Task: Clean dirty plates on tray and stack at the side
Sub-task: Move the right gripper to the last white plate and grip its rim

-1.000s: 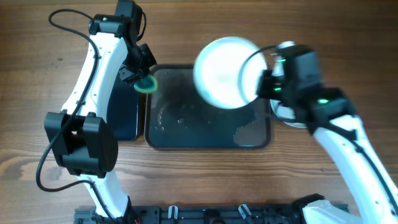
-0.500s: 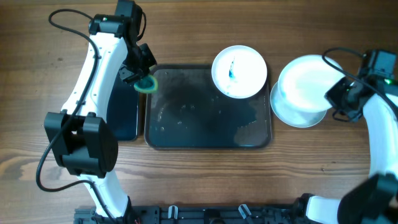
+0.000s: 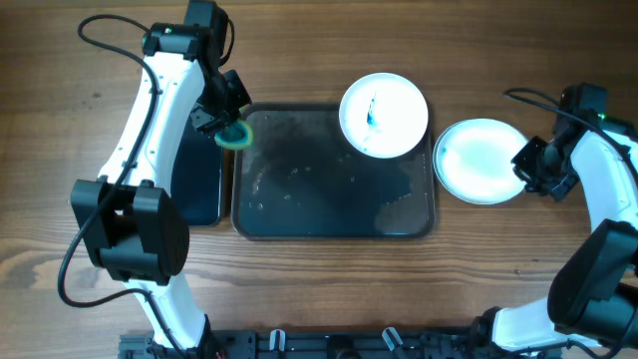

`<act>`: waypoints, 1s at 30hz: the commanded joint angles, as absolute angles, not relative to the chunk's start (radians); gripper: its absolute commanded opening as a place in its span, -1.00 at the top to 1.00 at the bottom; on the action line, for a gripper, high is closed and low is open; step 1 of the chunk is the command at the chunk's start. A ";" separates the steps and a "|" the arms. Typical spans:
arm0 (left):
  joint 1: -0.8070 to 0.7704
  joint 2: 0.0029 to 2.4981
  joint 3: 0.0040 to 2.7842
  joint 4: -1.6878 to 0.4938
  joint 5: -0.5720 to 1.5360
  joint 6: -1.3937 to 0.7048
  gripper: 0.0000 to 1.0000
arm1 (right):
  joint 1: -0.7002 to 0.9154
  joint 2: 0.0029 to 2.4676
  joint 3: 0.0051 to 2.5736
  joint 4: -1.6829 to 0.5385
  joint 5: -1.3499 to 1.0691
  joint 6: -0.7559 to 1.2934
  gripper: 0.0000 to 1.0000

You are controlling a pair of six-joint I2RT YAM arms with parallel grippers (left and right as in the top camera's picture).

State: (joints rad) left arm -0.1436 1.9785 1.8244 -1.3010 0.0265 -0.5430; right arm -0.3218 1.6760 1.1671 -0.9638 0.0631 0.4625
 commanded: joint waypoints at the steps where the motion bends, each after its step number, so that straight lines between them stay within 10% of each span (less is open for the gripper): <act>1: -0.140 1.976 1.836 -1.295 0.009 -0.528 0.92 | -0.323 1.678 1.185 -0.970 0.058 0.421 0.53; 8: -0.140 1.976 1.836 -1.287 0.009 -0.528 0.92 | -0.183 1.678 1.335 -0.897 -0.504 0.113 0.17; 16: -0.140 1.976 1.836 -1.307 0.010 -0.532 0.92 | 0.113 1.821 1.333 -0.739 -0.283 0.374 0.25; 30: -0.140 1.976 1.836 -1.309 0.009 -0.531 0.92 | 0.134 1.984 1.333 -0.712 -0.193 0.465 0.36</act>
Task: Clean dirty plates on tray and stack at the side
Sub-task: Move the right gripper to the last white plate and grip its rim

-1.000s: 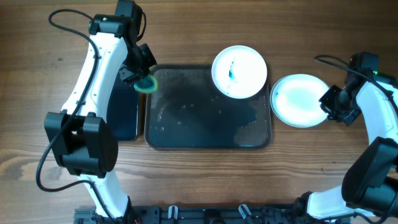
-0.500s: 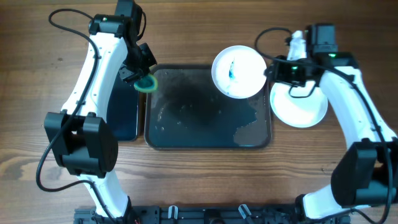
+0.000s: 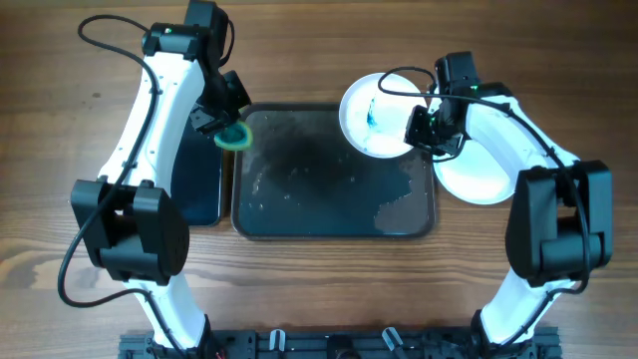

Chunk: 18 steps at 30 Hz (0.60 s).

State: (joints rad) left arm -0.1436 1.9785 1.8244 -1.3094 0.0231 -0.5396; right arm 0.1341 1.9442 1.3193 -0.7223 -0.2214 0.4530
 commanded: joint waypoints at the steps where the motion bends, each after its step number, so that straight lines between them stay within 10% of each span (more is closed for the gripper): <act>1: -0.140 1.976 1.836 -1.308 0.009 -0.531 0.92 | 0.134 1.990 1.333 -0.712 -0.191 0.458 0.37; 5: -0.140 1.976 1.836 -1.296 0.010 -0.532 0.92 | 0.140 2.011 1.333 -0.717 -0.201 0.393 0.92; 18: -0.140 1.976 1.836 -1.287 0.010 -0.531 0.92 | 0.358 1.858 1.334 -0.848 -0.193 0.441 0.92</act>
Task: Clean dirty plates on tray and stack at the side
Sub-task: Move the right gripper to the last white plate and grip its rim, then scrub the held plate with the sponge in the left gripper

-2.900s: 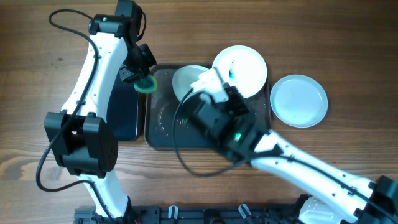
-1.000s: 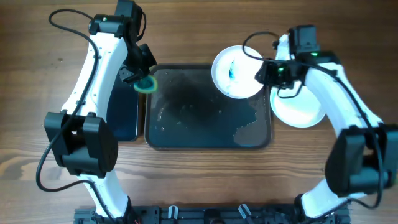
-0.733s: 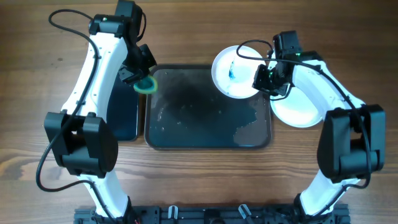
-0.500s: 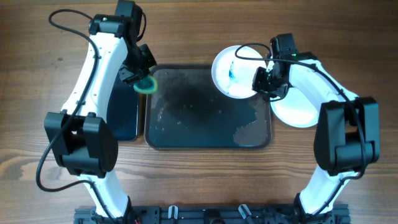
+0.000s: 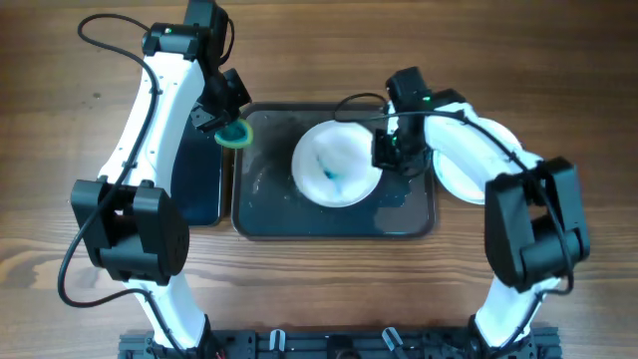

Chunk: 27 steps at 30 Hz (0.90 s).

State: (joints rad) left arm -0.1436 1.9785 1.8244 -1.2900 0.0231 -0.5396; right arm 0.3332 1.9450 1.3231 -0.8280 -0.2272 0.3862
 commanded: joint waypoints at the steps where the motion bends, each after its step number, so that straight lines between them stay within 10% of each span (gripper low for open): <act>1: -0.140 1.976 1.836 -1.287 0.010 -0.531 0.92 | 0.366 1.848 1.334 -0.859 -0.173 0.479 0.91; 9: -0.144 1.976 1.836 -1.277 0.010 -0.531 0.92 | 0.416 1.852 1.292 -0.876 -0.153 0.525 0.88; 15: -0.169 1.976 1.835 -1.260 0.010 -0.531 0.92 | 0.423 1.853 1.264 -0.821 -0.133 0.281 0.36; 27: -0.201 1.977 1.832 -1.245 0.010 -0.532 0.92 | 0.422 1.972 1.264 -0.654 -0.104 0.056 0.56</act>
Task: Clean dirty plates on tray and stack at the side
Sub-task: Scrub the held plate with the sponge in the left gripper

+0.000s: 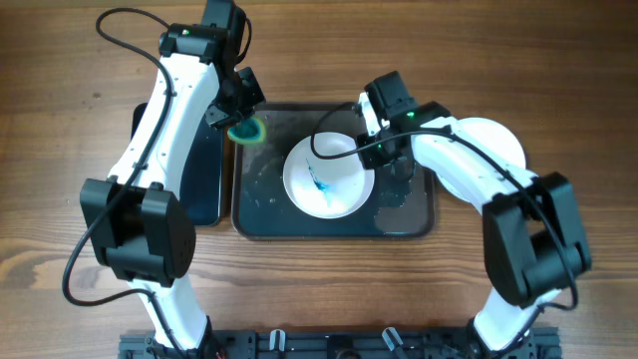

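A white plate point(327, 179) with a blue smear lies in the middle of the dark tray point(269, 214). My right gripper point(372, 150) sits at the plate's far right rim and appears shut on it. My left gripper point(242, 120) hangs over the tray's far left corner, shut on a green and yellow sponge point(246, 132). The sponge is a short way left of the plate and apart from it. A clean white plate point(495, 140) rests on the table right of the tray, mostly covered by my right arm.
A dark flat mat point(204, 184) lies left of the tray, partly under my left arm. Wet streaks and foam point(399, 204) mark the tray's floor at the right. Black cables loop above both arms.
The smeared plate has shifted a little left and toward the front of the tray, with my right gripper still at its rim. My left gripper and the sponge have moved slightly right, over the tray's corner.
At first the smeared plate lay at the tray's far right corner and my right gripper was by the clean plate on the table. Then the right gripper was at the smeared plate's rim. Then the plate lay inside the tray, and now nearer the sponge.
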`<act>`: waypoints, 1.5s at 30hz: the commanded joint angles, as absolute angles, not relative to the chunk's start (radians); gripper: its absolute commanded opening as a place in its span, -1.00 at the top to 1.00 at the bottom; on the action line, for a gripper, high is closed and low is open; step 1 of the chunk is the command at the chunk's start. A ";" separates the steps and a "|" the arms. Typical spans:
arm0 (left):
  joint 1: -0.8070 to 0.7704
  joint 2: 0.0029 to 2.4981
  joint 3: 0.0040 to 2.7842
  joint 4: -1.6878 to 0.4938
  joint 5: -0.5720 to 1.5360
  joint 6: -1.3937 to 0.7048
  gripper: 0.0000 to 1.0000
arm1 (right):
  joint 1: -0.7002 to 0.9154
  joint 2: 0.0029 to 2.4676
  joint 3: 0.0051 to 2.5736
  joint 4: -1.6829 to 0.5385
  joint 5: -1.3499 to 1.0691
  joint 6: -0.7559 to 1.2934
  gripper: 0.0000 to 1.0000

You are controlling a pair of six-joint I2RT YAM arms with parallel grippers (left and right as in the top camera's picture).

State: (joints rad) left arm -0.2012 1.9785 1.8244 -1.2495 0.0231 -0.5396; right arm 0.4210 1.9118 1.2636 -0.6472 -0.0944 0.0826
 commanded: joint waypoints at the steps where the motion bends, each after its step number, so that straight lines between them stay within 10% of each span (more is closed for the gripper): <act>1: -0.201 1.977 1.832 -1.246 0.010 -0.532 0.92 | 0.422 1.976 1.264 -0.656 -0.134 0.056 0.59; 5: -0.201 1.977 1.832 -1.246 0.010 -0.532 0.92 | 0.422 1.979 1.264 -0.656 -0.163 0.166 0.91; 12: -0.211 1.977 1.800 -1.245 0.011 -0.532 0.92 | 0.422 1.980 1.237 -0.714 -0.226 0.558 0.91; 45: -0.485 1.980 1.299 -0.686 0.384 -0.360 0.92 | 0.410 1.990 1.186 -0.616 -0.344 0.472 0.91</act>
